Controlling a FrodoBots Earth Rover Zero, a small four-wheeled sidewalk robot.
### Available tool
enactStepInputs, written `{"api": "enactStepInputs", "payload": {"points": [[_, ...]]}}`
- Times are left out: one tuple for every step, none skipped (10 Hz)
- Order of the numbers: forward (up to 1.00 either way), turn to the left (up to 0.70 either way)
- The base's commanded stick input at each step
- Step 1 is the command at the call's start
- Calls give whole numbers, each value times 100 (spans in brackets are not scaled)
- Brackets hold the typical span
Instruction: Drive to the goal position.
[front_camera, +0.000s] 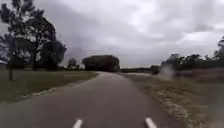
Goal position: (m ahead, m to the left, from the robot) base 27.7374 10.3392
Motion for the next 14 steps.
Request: {"api": "enactStepInputs", "payload": {"points": [[84, 3], [84, 3], [84, 3], [84, 3], [84, 3], [84, 3], [84, 3], [84, 3], [84, 3], [84, 3], [84, 3], [84, 3], [84, 3], [84, 3]]}}
